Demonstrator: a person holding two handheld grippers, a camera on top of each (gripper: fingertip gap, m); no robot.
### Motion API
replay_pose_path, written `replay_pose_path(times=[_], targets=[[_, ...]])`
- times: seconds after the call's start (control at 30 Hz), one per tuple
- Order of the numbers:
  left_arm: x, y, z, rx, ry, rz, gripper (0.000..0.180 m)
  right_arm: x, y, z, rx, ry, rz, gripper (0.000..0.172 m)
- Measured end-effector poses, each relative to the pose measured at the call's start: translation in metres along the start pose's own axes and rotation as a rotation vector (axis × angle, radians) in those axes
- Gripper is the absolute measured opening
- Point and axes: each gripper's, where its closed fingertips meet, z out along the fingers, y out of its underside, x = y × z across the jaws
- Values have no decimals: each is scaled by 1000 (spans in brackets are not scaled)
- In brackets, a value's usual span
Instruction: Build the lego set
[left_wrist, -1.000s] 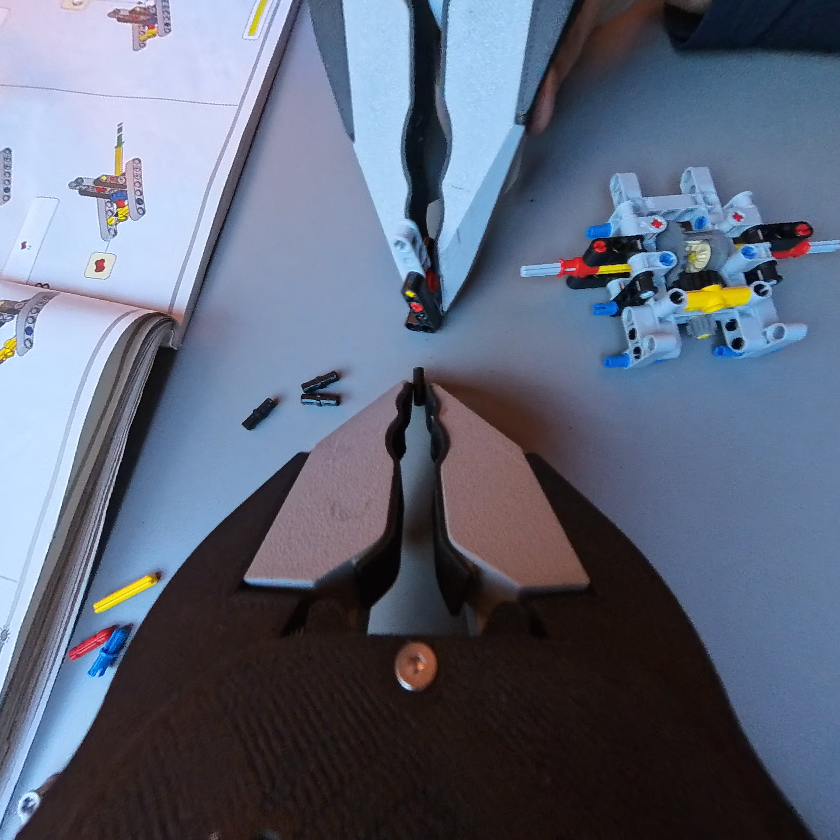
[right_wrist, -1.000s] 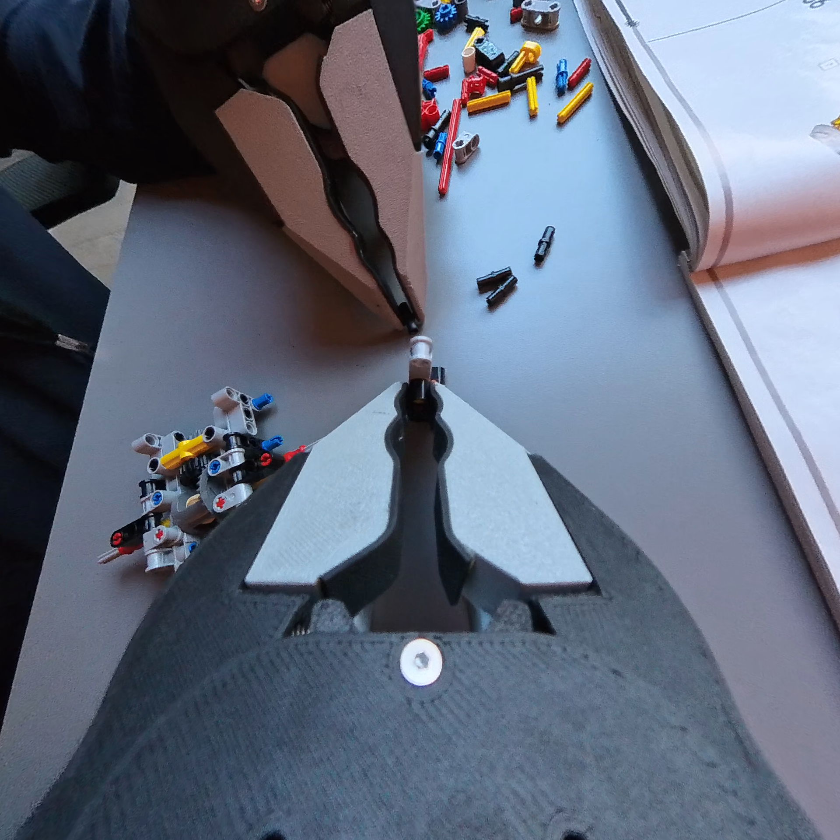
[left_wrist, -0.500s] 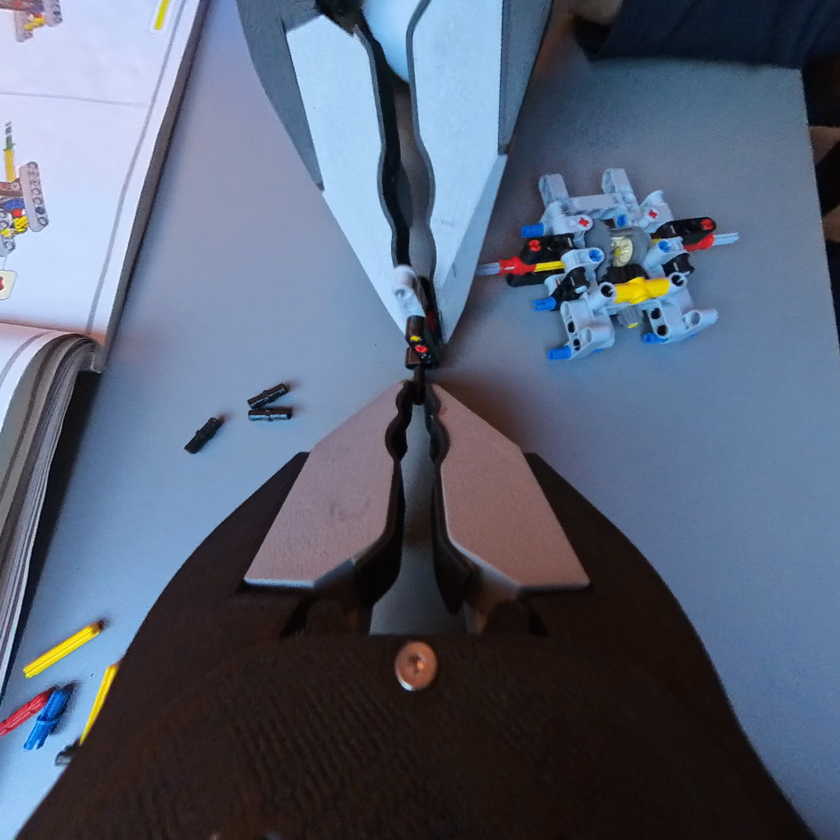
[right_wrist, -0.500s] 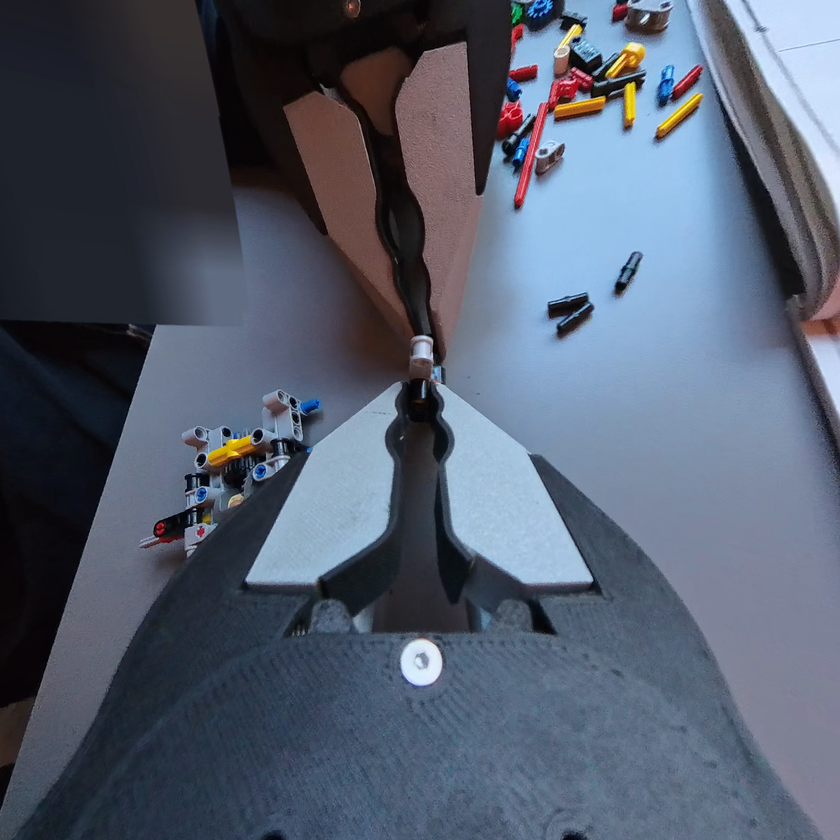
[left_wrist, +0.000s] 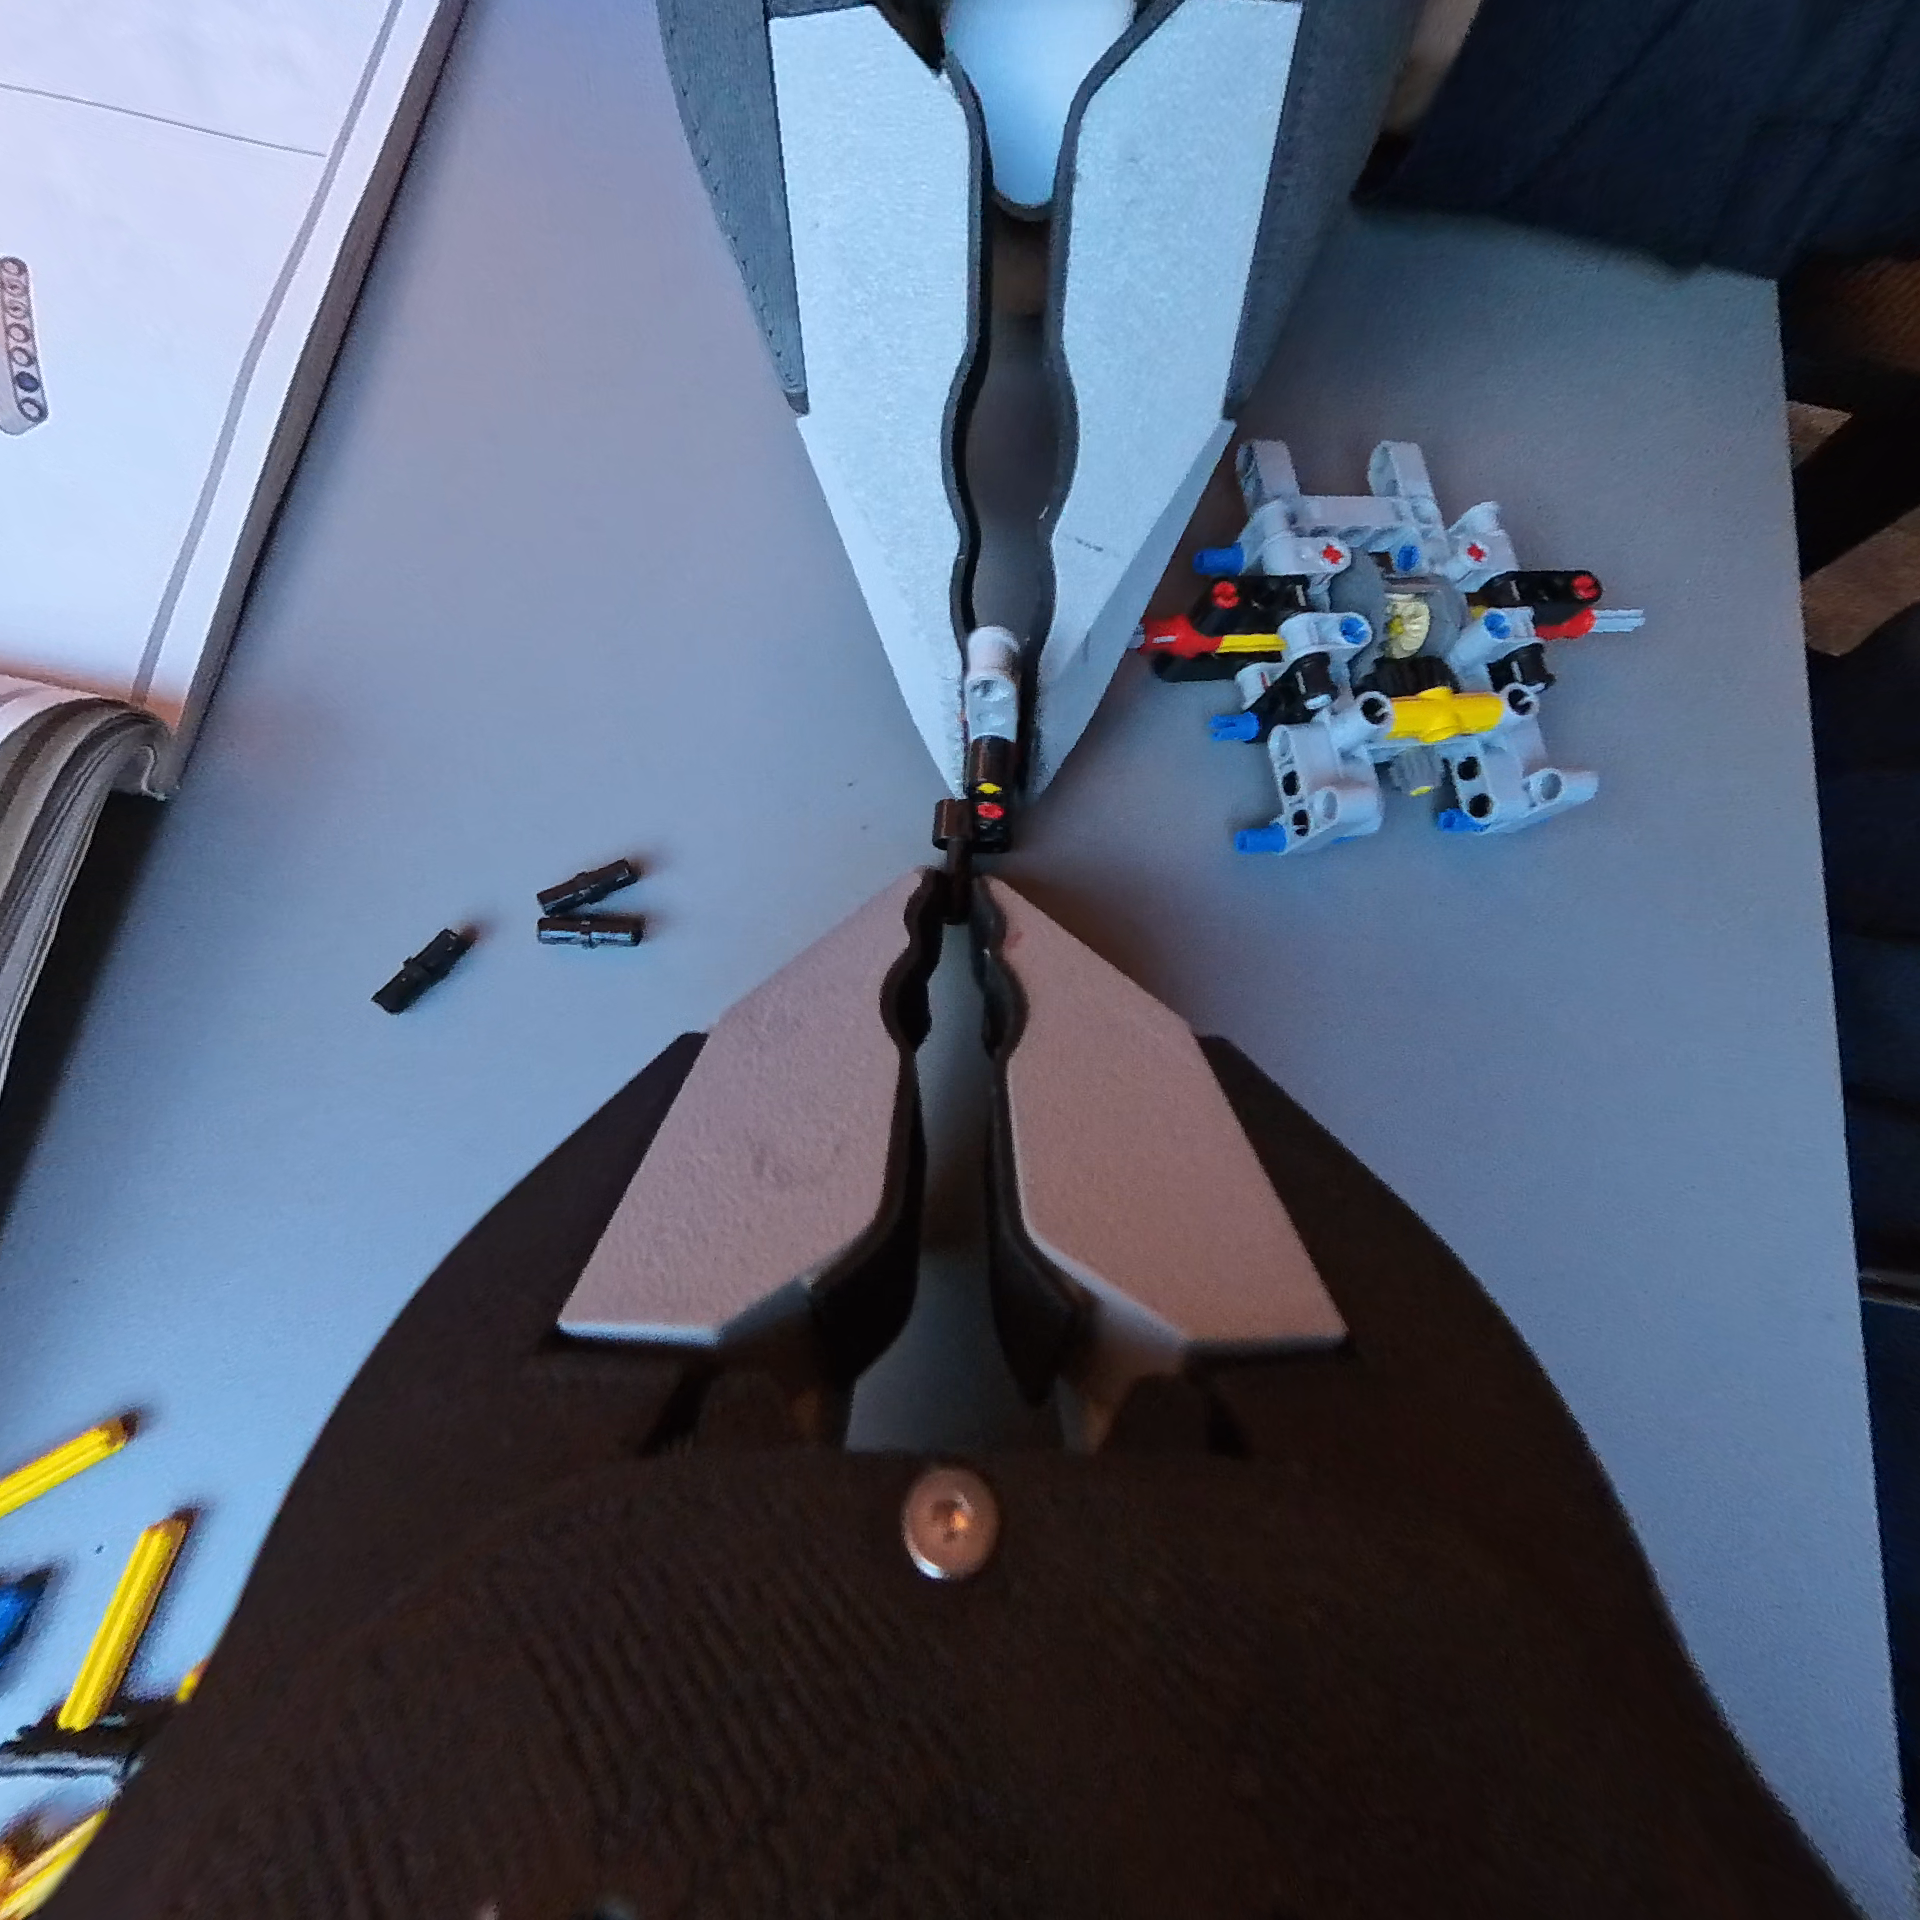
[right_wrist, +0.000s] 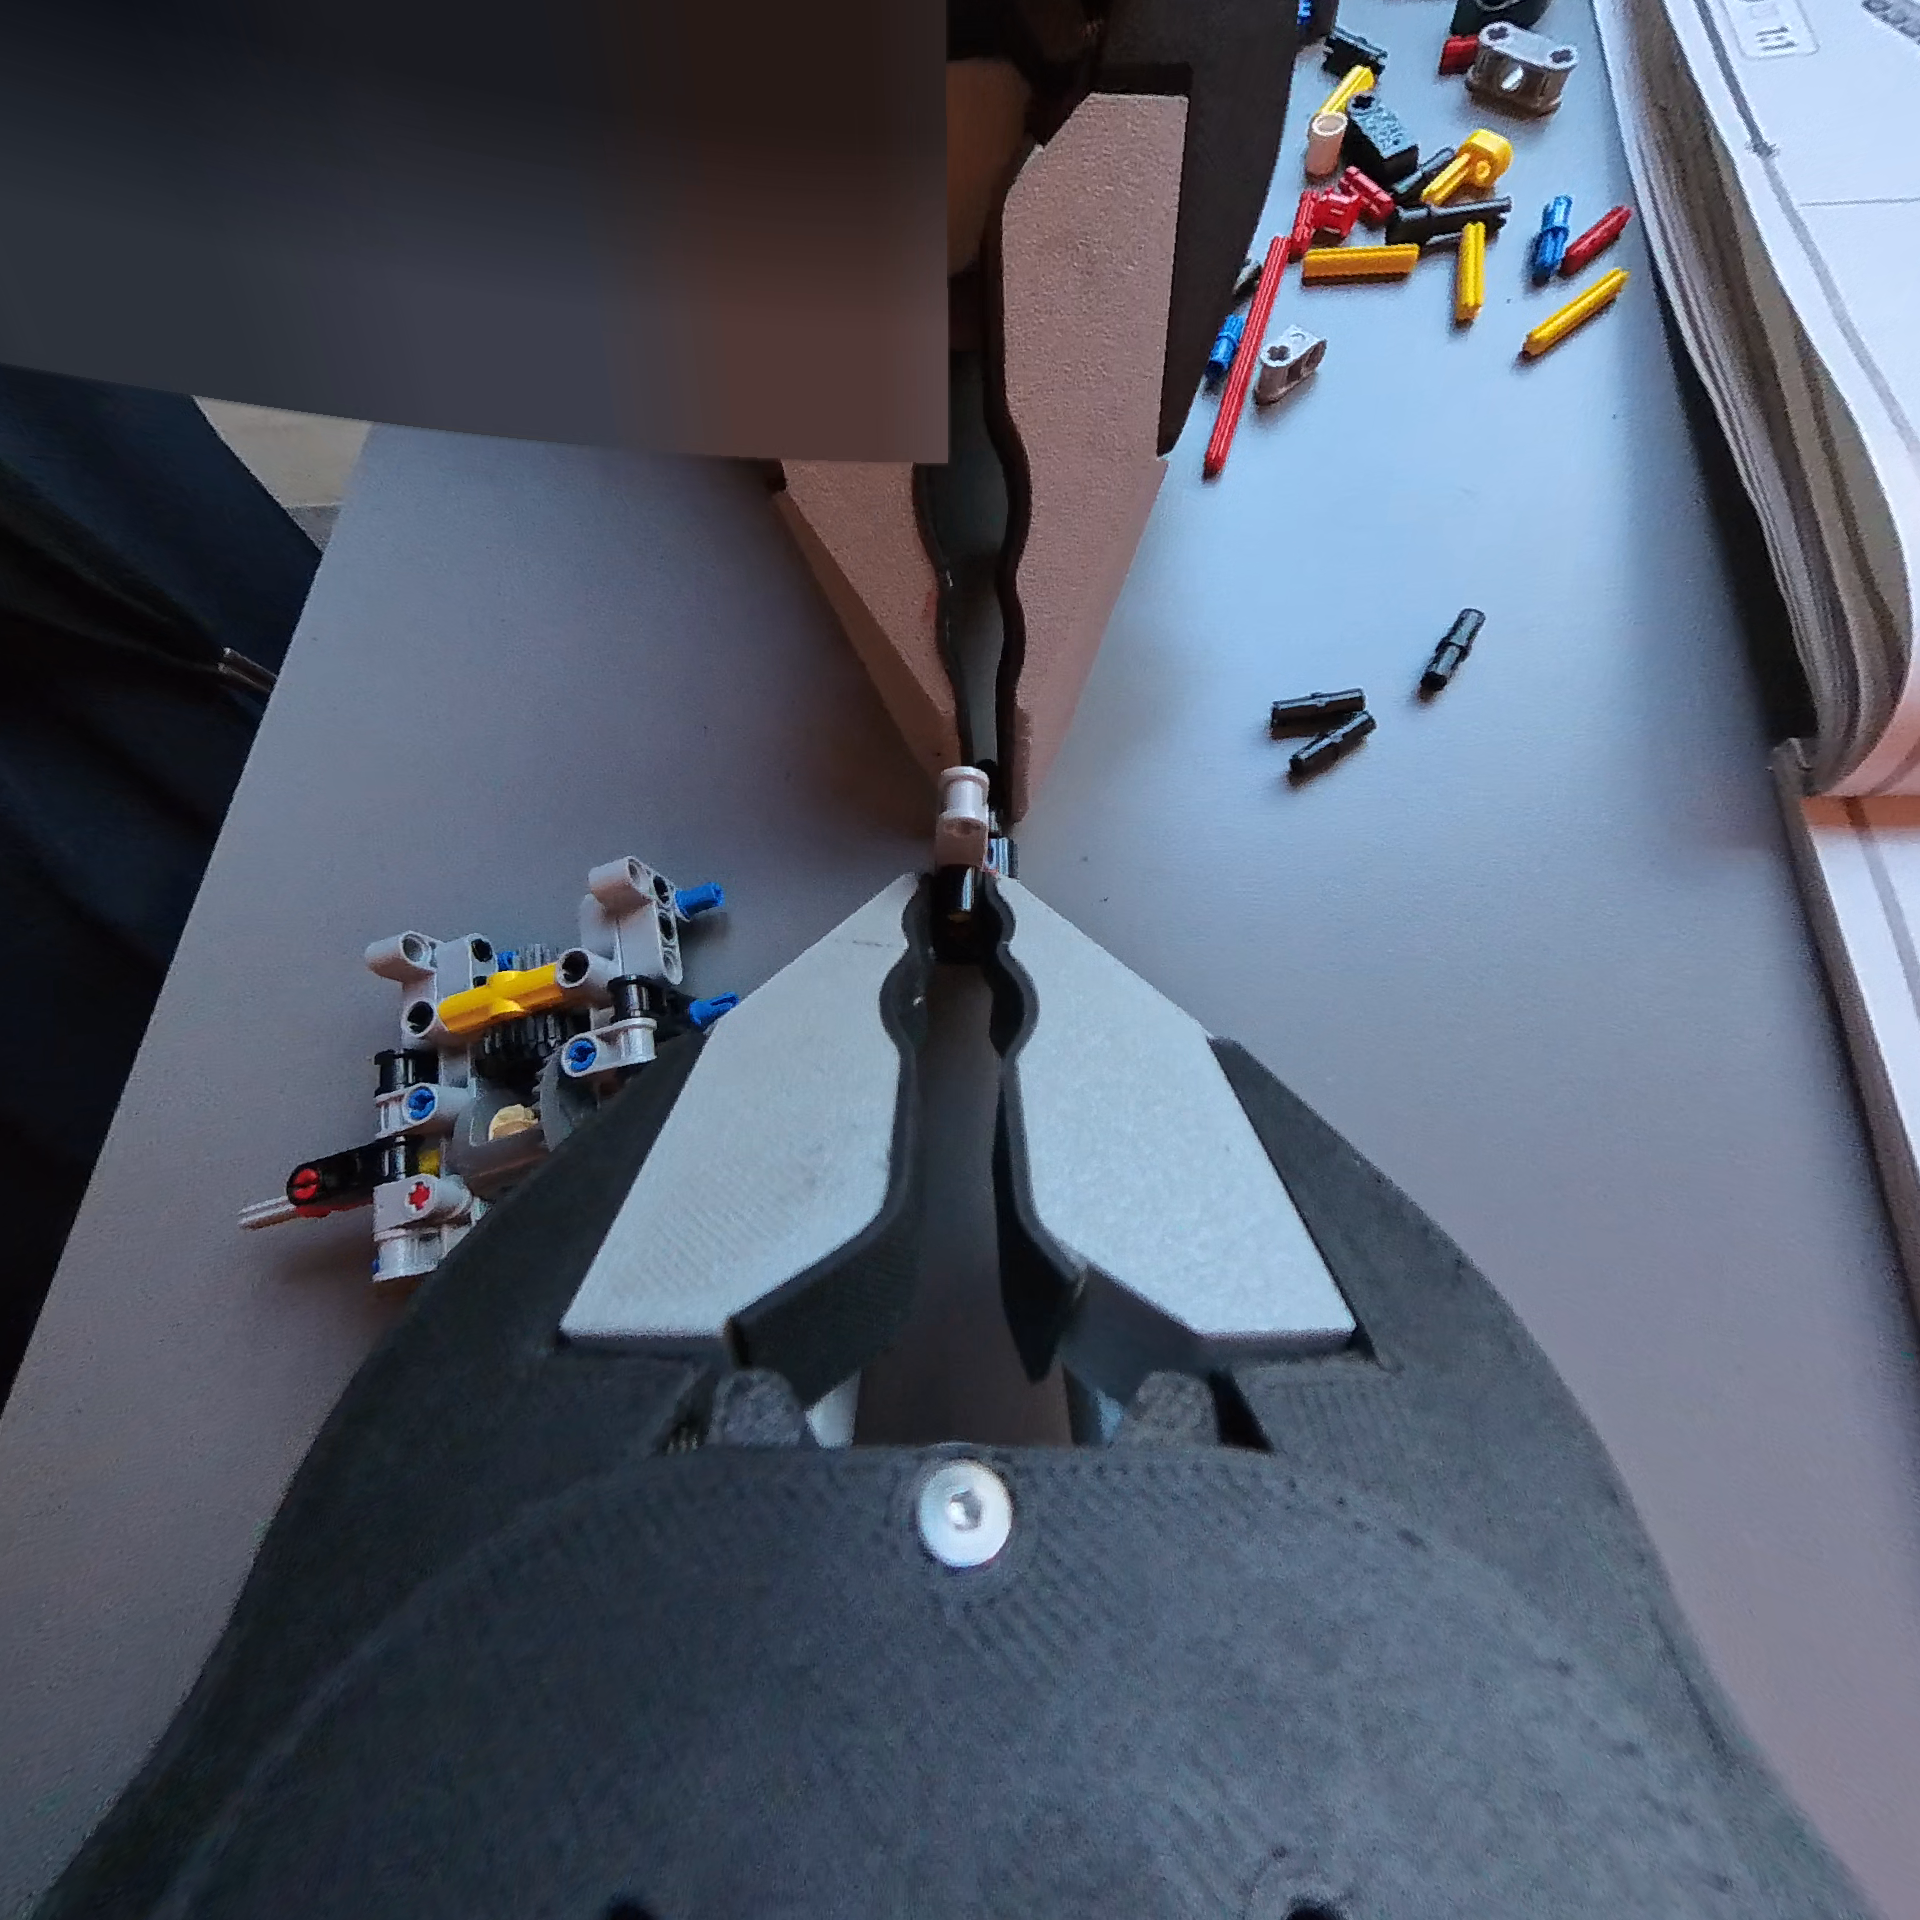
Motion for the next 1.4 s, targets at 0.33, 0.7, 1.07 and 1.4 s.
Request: replay_pose_path(times=[0.33, 0.7, 1.07, 1.4], targets=[[5, -1, 1, -3, 33, -80, 3, -4, 1, -1, -6, 37, -106, 5], [5, -1, 0, 7, 80, -162, 3, -4, -1, -1, 8, 45, -124, 5], [2, -1, 0, -36, 94, -253, 2, -2, 2, 1, -19, 109, -183, 5], [2, -1, 0, -25, 108, -297, 1, -1, 2, 1, -24, 155, -238, 5]])
